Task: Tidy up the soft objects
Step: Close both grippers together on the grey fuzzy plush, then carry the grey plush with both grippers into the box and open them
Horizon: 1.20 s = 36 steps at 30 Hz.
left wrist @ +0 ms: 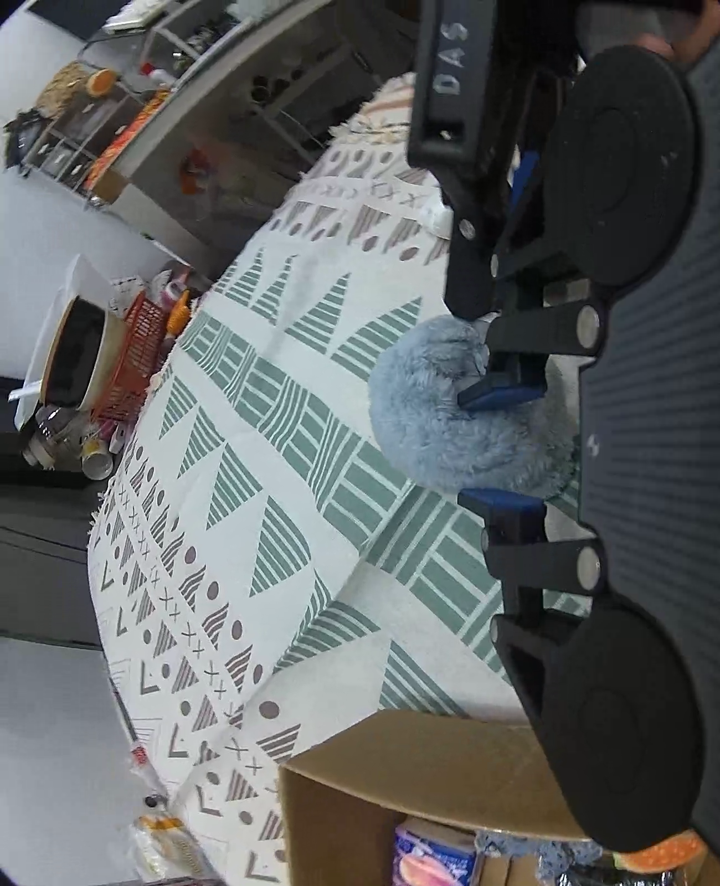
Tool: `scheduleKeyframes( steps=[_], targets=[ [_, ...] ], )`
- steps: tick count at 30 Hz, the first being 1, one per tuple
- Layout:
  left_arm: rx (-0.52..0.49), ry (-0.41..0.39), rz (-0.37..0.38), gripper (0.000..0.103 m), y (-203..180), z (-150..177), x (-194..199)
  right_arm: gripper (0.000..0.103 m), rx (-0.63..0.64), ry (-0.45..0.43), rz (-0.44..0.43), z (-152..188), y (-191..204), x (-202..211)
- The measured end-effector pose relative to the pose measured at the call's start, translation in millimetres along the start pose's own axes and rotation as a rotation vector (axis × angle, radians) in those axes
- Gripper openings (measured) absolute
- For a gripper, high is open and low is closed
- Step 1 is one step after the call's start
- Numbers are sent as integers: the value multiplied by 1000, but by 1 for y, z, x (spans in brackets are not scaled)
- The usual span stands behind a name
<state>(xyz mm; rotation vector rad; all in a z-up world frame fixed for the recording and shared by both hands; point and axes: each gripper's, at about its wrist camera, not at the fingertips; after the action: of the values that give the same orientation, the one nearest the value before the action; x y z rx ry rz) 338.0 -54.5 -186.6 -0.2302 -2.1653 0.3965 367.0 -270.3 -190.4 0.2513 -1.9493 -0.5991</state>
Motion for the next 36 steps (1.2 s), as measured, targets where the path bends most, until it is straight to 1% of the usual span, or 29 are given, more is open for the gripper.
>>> scheduleKeyframes(
  steps=[3,5,8,10,13,16,19,23,25,26,31,36],
  targets=[
    [43,6,36,30,11,-3,-3,62,6,4,12,0,6,-9],
    [70,12,67,30,20,-4,-5,62,-1,-9,23,0,9,-14],
    [108,19,107,30,31,-6,-8,58,-9,-21,33,-1,11,-20],
    [120,20,123,30,34,-6,-10,54,-19,-24,36,-2,11,-24],
    [137,22,144,31,38,-7,-16,50,-30,-25,50,-3,12,-30],
    [147,24,162,33,41,-6,-21,46,-33,-24,65,-3,13,-34],
    [161,33,185,34,43,-5,-25,45,-48,-21,80,-4,12,-38],
    [175,35,187,33,46,-5,-28,42,-58,-17,76,-4,12,-44],
    [202,37,194,31,49,-5,-29,37,-58,-17,66,-4,12,-46],
    [208,39,198,30,49,-5,-29,37,-61,-15,61,-4,12,-46],
    [193,31,186,28,43,-7,-23,30,-67,-22,51,-4,13,-42],
    [186,12,178,28,40,-10,-9,27,-49,-34,33,-2,17,-31]
  ],
)
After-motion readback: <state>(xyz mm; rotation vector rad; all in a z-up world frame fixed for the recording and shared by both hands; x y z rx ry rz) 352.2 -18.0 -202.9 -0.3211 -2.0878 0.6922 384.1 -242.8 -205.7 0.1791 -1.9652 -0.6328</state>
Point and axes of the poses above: each gripper's, at about its wrist camera, not at the fingertips, and x roughly against the way its jaws point, y to its left, z to its underside, and after that the axes turned 3 degrees about z, right-handed
